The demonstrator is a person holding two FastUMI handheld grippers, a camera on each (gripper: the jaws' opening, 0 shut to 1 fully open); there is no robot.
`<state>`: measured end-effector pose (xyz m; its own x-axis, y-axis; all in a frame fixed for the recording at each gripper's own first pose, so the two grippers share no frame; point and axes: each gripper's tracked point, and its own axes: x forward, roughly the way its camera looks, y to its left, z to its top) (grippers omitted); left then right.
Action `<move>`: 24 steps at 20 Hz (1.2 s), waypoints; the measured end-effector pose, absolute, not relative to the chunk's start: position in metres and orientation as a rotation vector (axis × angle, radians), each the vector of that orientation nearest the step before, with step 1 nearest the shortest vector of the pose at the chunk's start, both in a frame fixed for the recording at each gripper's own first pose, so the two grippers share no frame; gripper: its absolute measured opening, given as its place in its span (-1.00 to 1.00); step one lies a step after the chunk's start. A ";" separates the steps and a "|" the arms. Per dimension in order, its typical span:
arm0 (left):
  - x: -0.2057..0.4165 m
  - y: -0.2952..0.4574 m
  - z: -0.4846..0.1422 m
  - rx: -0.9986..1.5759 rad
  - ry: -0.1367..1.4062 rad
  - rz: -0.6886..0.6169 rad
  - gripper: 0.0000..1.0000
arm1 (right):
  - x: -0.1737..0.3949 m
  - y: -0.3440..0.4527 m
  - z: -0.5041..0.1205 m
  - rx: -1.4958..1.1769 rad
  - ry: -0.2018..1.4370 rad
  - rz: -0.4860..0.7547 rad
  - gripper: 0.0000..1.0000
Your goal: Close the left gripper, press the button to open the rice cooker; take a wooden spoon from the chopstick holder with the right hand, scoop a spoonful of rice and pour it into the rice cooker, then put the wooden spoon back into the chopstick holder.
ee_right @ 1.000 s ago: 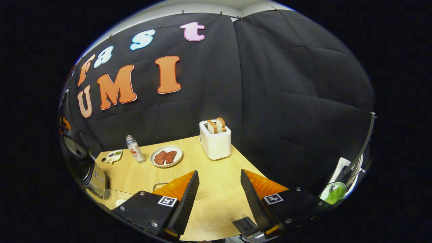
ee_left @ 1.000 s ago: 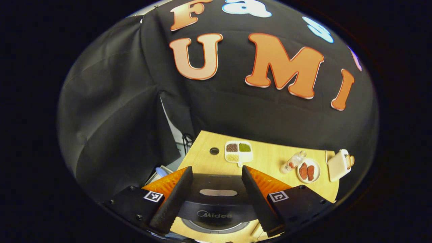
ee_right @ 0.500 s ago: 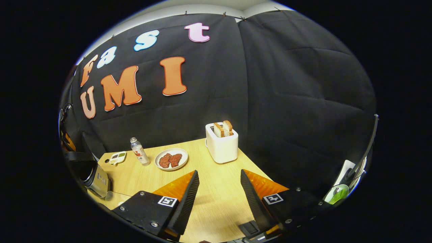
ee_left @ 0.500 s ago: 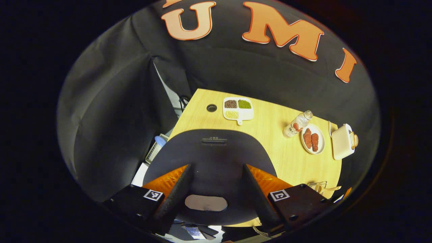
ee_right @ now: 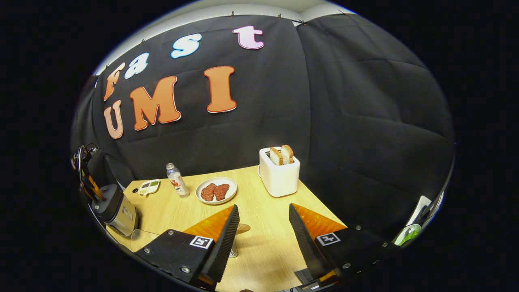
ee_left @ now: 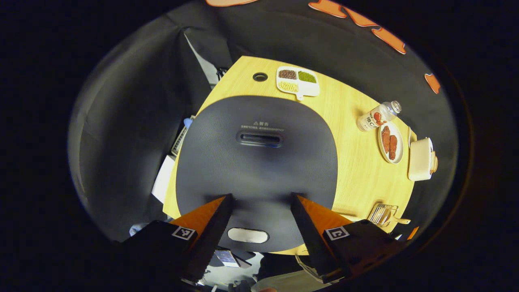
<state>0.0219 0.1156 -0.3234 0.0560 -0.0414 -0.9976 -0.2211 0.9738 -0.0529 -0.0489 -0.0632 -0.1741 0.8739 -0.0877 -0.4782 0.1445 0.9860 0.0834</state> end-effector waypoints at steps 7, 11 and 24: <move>0.022 0.114 -0.327 -0.204 1.536 0.123 0.97 | -0.042 -0.042 -0.171 0.108 0.496 -0.097 0.56; 0.023 0.113 -0.328 -0.194 1.517 0.113 0.96 | -0.036 -0.019 -0.168 0.097 0.490 -0.059 0.56; 0.031 0.115 -0.317 -0.093 1.035 0.106 0.96 | -0.027 0.020 -0.142 0.089 0.406 0.078 0.56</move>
